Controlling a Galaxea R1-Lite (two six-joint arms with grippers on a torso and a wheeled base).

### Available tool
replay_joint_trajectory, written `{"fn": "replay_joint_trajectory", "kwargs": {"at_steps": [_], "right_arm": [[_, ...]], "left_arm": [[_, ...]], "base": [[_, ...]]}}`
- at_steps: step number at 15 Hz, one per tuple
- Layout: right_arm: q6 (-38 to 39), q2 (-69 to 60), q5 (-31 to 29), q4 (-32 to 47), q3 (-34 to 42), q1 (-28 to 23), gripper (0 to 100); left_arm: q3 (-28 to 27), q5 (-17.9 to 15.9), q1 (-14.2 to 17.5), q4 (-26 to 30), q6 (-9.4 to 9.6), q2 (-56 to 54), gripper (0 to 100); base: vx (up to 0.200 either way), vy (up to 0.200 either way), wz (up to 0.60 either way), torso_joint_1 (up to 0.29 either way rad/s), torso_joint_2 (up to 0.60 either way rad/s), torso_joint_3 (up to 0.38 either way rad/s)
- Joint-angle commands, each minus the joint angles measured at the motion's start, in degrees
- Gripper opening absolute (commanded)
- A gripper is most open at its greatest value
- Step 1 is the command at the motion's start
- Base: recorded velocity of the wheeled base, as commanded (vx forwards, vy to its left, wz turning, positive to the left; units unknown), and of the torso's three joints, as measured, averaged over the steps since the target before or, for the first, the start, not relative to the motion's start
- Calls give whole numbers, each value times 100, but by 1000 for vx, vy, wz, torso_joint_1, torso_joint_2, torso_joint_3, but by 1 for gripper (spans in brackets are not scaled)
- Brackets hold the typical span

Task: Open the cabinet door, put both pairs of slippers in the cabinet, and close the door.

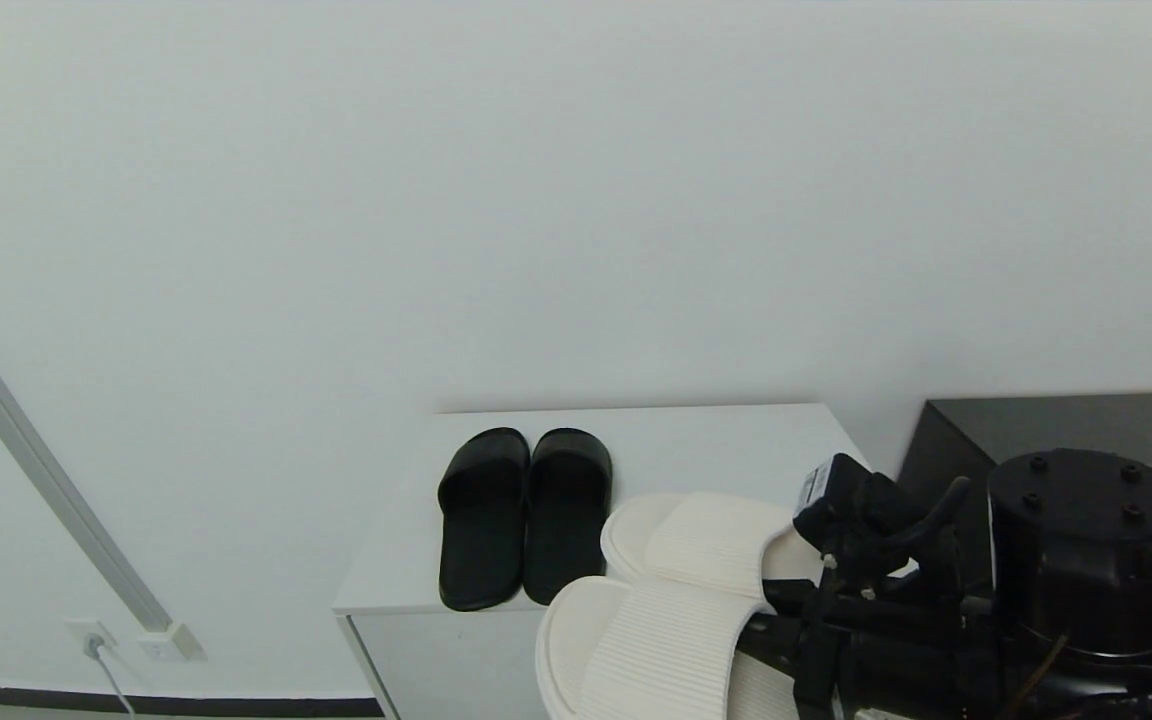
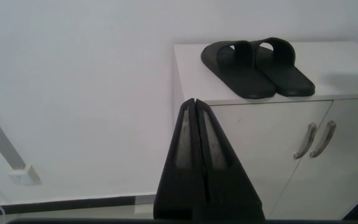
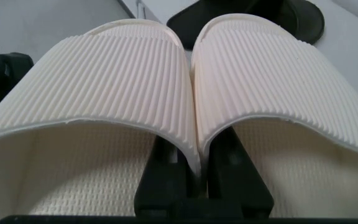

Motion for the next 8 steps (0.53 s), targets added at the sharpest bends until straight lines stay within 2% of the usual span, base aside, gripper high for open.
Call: {"fn": "replay_joint_trajectory", "kwargs": {"at_steps": [1,3,8], "right_arm": [[3,-32,12,-5,30,7,0],[3,-49,12,3,47,7,0],[3,-41,56,-23,144,7,0]], "left_arm": [[0,5,-1,-2,-2,0,0],[0,-4,-1,-2,-2,0,0],[0,-4,-1,-2,-2,0,0]], "base": [[0,0,0,0,0,0],[0,0,0,0,0,0],[-200,0,0,6,5,4]]}}
